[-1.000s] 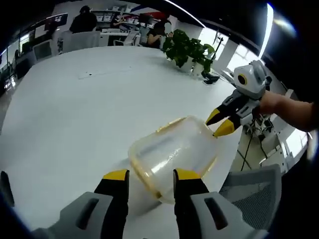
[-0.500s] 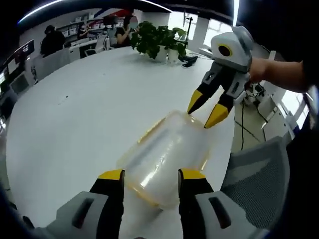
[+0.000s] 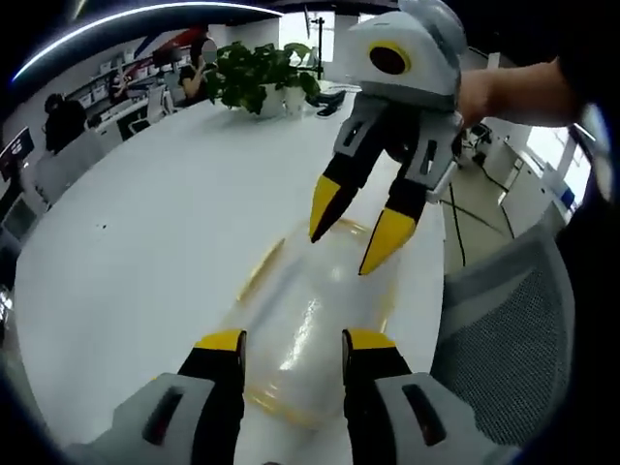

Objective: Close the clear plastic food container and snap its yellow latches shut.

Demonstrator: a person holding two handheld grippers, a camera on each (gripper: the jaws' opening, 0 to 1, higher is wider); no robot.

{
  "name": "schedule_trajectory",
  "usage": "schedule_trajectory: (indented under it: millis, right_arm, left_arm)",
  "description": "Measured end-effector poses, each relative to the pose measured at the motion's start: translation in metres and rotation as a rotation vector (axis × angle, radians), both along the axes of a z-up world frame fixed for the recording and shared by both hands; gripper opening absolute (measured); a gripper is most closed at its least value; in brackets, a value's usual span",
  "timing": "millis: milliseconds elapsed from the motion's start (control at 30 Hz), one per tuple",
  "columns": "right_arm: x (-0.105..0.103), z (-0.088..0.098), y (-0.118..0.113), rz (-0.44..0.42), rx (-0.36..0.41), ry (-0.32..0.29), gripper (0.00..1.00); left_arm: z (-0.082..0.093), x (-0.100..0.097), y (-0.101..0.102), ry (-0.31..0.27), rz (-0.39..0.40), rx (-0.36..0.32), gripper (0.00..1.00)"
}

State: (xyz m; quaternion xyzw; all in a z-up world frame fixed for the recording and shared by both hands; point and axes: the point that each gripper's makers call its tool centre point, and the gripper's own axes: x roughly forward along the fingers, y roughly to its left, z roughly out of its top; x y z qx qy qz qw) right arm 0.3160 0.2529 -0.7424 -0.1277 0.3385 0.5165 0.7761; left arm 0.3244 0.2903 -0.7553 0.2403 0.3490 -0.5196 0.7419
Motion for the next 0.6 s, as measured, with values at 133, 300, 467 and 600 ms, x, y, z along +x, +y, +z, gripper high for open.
schedule_trajectory:
  millis: [133,300,467,600]
  right_arm:
    - [0.002,0.0,0.005,0.029,-0.01,-0.014,0.25]
    - [0.006,-0.001,0.009,0.04,-0.008,-0.012,0.25]
    - [0.006,-0.003,0.012,0.052,-0.012,-0.012,0.25]
    - [0.006,-0.006,0.012,0.061,-0.036,-0.016,0.25]
  left_arm:
    - [0.001,-0.002,-0.003,-0.021,-0.043,0.021,0.4]
    - [0.005,-0.003,-0.007,-0.025,-0.06,0.004,0.4]
    - [0.006,-0.006,-0.011,-0.026,-0.076,-0.007,0.38]
    - [0.005,-0.005,-0.012,-0.024,-0.08,-0.005,0.38]
